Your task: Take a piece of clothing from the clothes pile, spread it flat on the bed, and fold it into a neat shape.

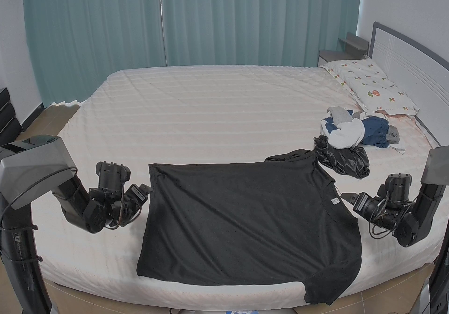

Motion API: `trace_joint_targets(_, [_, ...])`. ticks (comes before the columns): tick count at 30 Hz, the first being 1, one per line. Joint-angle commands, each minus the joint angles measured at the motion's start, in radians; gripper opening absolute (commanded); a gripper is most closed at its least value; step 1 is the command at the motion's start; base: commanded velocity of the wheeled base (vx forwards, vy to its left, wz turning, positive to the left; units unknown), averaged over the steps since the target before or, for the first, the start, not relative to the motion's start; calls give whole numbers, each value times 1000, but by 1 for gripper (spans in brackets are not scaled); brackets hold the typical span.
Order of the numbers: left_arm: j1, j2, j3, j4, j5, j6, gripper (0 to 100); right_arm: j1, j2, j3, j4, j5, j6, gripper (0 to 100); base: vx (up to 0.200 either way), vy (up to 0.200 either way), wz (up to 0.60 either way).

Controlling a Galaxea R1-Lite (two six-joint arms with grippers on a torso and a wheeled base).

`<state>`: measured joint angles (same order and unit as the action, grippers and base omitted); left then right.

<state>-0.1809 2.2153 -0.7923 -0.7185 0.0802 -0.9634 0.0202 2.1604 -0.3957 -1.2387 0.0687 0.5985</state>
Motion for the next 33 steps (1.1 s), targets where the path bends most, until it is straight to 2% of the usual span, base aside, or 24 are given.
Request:
trace_joint_targets(1, [-126,-184,228,-70,-19,-92,100,14,-63,209,-139,82,26,100,-200,0,0])
trace_joint_targets(3, [-169,-175,251,-70,-19,-127,100,32,-63,241,-168,88,24,100,0,0,0])
trace_joint_targets(6, [-180,-166,268,-71,-17,-132,100,63,-62,284,-196,82,23,100,0,0,0])
trace_joint_targets(16, [-181,-161,329,-91,-30,-133,100,24,44,311,-324,111,21,100,0,0,0])
trace_joint_targets(21, [-181,-161,334,-91,-71,-136,100,21,58,255,-326,126,12,100,0,0,0])
trace_joint_targets(25, [-177,-163,340,-91,-76,-136,100,27,56,256,-324,126,0,100,0,0,0])
trace_joint_targets(29, [-178,-166,341,-91,-76,-146,100,52,36,282,-324,115,-36,100,0,0,0])
trace_joint_targets(33, [-183,-172,349,-91,-85,-169,100,99,19,336,-326,54,-31,100,0,0,0])
